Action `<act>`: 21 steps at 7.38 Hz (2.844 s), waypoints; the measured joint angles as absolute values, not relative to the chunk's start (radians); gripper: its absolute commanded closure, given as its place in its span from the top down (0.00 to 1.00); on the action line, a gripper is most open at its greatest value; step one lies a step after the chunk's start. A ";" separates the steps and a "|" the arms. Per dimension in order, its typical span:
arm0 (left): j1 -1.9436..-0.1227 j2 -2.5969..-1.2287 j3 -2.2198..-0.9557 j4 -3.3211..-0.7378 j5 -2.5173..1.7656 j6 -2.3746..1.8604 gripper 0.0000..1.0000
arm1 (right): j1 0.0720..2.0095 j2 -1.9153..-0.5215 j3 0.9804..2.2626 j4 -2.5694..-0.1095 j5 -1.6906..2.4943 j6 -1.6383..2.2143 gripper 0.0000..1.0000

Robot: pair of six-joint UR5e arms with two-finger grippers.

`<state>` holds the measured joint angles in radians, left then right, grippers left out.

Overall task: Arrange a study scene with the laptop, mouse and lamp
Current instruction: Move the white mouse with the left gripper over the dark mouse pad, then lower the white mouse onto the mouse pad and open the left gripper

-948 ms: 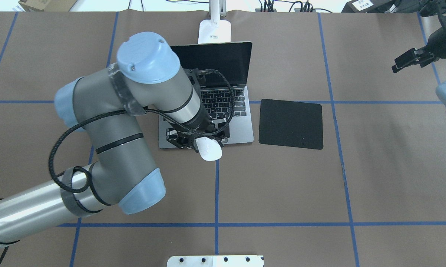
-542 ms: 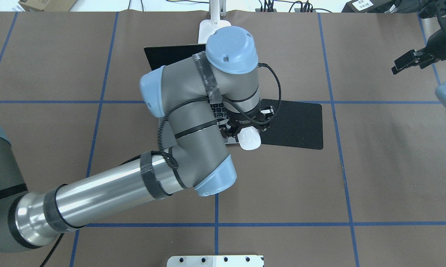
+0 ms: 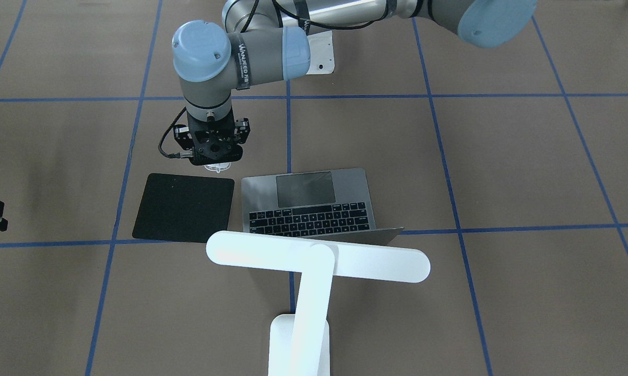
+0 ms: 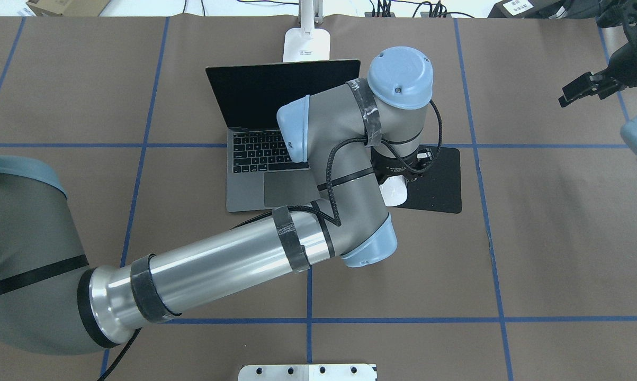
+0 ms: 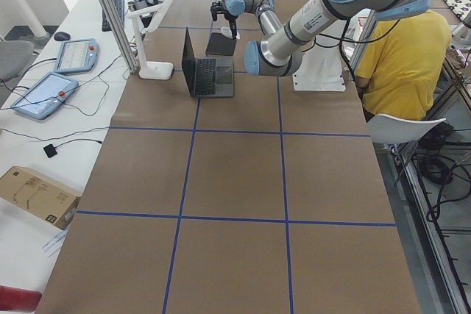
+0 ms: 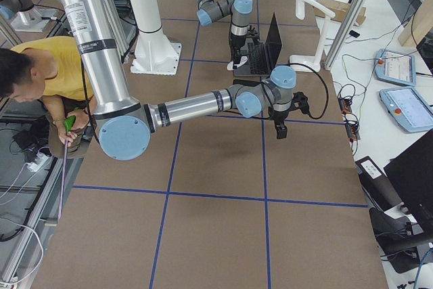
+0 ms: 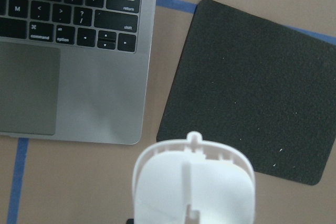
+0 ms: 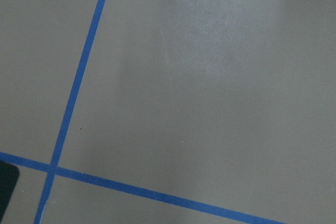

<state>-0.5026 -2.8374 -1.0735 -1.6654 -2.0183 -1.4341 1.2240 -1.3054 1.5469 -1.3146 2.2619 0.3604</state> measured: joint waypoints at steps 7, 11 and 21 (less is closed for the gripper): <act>-0.466 -2.947 -0.806 -1.808 -1.851 -1.423 0.58 | 1.200 -1.304 1.534 -1.315 2.260 0.360 1.00; -0.436 -2.962 -0.771 -1.830 -1.783 -1.420 0.66 | 1.196 -1.304 1.527 -1.315 2.261 0.360 1.00; -0.423 -2.970 -0.730 -1.876 -1.737 -1.420 0.69 | 1.195 -1.304 1.516 -1.315 2.261 0.356 1.00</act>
